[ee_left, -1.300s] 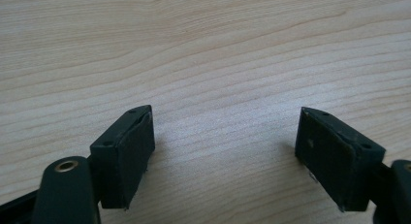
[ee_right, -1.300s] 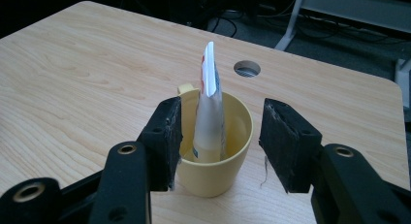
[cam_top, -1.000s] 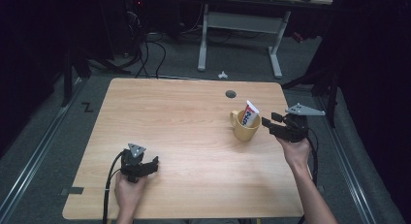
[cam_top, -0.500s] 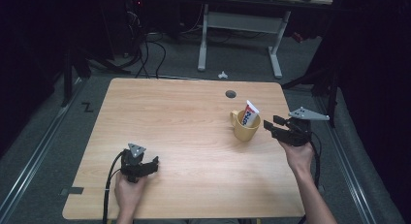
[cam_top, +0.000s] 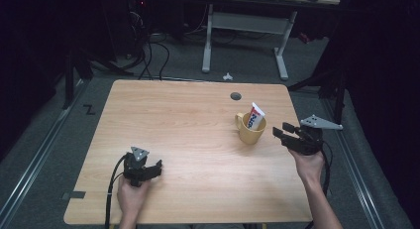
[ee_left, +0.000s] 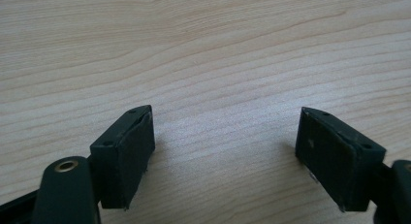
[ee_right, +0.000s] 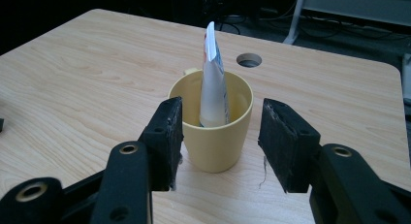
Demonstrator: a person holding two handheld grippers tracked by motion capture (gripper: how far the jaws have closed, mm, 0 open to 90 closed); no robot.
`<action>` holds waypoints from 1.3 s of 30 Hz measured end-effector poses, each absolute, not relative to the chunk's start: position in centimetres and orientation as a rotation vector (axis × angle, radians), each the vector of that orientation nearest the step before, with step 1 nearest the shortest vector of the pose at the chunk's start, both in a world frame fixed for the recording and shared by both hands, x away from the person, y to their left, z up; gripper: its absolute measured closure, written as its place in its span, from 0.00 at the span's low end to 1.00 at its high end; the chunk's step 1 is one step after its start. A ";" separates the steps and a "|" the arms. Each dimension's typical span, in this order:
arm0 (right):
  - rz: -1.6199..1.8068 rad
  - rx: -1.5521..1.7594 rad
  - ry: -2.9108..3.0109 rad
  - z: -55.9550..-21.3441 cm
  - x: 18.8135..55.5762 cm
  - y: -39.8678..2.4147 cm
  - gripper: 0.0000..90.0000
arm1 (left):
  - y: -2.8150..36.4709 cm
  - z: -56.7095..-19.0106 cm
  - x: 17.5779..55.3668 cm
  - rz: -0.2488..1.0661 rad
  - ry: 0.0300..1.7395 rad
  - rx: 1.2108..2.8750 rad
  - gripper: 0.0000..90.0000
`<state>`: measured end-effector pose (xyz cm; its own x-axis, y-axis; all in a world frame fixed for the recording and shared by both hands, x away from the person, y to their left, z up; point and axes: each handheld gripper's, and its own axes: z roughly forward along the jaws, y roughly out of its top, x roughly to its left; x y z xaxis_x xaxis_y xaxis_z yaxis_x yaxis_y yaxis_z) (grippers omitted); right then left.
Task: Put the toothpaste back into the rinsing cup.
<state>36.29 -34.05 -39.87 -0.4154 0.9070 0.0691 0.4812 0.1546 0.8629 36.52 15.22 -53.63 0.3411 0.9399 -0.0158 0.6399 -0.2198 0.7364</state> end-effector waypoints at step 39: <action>1.229 1.371 1.931 -41.6 34.4 -35.3 0.57 | 15.2 -53.6 36.5 0.586 1.377 1.953 0.25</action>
<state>34.39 -35.26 -41.64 -0.3909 0.9129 0.1174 0.4925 0.0997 0.8646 36.52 15.23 -53.62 0.3423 0.9395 -0.0161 0.6395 -0.2203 0.7366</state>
